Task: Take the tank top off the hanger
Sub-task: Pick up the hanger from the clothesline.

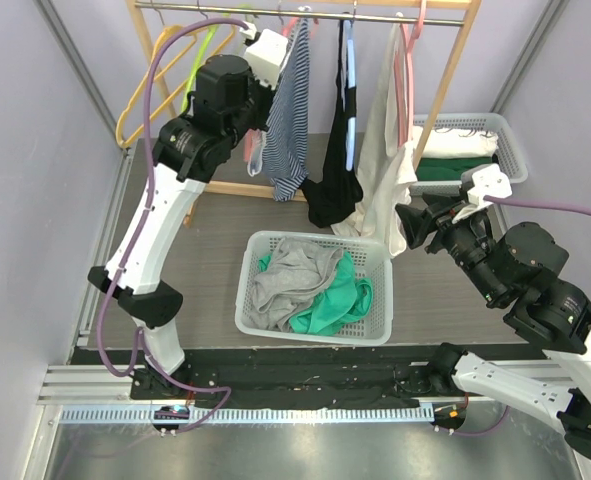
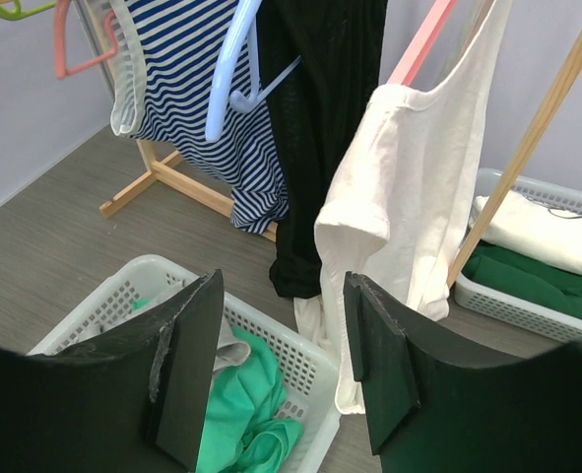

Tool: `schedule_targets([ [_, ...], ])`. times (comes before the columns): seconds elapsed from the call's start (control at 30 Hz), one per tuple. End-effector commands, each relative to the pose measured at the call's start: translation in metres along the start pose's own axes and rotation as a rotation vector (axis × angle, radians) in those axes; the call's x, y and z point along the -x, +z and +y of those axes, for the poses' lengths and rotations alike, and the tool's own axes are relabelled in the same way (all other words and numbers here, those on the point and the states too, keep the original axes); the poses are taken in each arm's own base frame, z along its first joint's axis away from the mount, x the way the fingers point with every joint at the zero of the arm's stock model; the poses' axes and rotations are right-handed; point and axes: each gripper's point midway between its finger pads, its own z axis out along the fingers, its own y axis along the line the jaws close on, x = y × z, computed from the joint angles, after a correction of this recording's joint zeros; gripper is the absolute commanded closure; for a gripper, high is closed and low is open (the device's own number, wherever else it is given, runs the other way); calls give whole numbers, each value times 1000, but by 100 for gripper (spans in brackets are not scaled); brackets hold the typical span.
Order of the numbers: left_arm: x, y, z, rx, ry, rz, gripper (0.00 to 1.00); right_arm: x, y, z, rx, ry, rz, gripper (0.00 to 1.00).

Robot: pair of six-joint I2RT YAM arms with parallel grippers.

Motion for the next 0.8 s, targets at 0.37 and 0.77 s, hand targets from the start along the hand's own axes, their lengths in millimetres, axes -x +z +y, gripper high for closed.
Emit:
schedule_targets([
  [0.37,45,-42,29,80,43,-142,100,19,-4,-3,-6,17,-52,46],
  [0.77,102,-74,44,179,69,-364,100,18,-5,-2,2,23,-52,50],
])
